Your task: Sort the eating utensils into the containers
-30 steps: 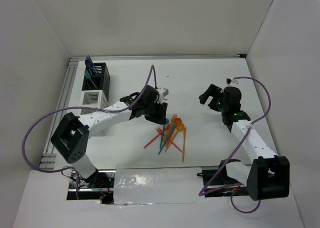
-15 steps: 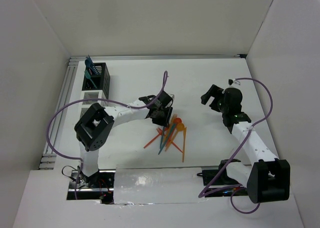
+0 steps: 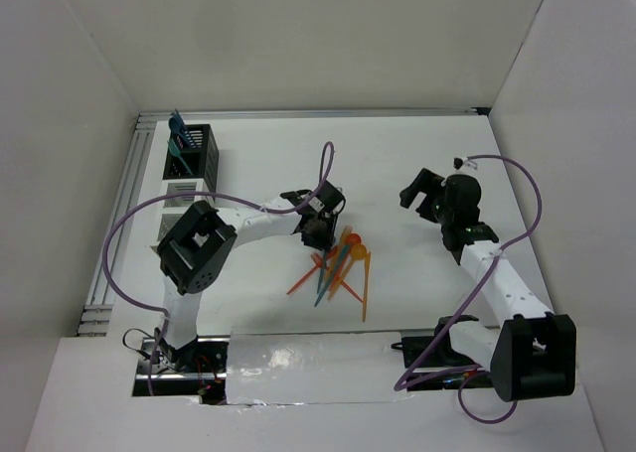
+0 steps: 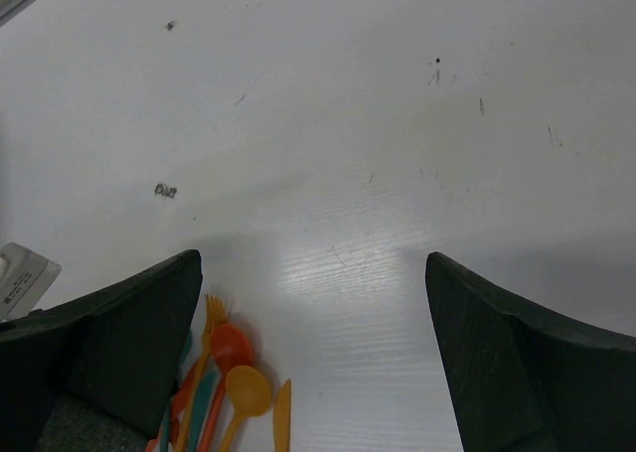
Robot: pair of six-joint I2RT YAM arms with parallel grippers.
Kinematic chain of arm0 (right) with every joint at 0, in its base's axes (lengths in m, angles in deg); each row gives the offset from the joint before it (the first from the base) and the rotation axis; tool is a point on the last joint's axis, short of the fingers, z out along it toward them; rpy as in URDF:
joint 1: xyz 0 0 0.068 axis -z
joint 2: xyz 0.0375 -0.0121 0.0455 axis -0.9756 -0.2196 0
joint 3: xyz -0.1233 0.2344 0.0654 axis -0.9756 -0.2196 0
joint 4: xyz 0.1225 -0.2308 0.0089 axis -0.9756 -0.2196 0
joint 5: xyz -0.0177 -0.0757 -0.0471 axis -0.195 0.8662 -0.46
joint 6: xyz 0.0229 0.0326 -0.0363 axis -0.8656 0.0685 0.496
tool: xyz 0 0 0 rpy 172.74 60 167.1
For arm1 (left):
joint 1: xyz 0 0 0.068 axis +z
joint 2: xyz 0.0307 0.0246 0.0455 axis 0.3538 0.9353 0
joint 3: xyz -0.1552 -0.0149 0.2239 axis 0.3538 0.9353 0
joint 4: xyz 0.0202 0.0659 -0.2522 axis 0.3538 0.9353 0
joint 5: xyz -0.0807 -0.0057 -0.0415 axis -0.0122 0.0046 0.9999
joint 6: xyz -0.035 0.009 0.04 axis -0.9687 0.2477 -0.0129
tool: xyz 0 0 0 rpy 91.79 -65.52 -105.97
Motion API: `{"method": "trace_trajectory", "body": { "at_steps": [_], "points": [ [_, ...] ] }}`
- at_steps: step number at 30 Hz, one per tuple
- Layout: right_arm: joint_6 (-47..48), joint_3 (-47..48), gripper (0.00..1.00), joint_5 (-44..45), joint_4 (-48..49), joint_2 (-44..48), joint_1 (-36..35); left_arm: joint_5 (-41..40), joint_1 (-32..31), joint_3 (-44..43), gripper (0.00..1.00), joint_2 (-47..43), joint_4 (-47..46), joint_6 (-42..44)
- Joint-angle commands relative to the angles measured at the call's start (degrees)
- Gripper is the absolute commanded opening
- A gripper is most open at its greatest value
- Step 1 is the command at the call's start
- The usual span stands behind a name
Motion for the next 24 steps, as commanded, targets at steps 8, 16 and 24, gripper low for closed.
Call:
{"method": "trace_trajectory", "body": {
  "at_steps": [8, 16, 24],
  "points": [
    [0.48, -0.98, 1.0, 0.93, 1.6, -0.78, 0.39, -2.02, 0.47, -2.1, 0.15, 2.39, 1.2, -0.58],
    [0.93, -0.98, 1.0, 1.45, 1.6, -1.21, 0.48, 7.33, 10.12, 6.48, 0.08, -20.39, -8.97, 3.1],
    [0.31, -0.45, 1.0, -2.85, 3.79, -4.29, 0.74, 19.32, 29.27, 14.5, 0.1, -37.85, -28.84, 13.66]
  ]
}}
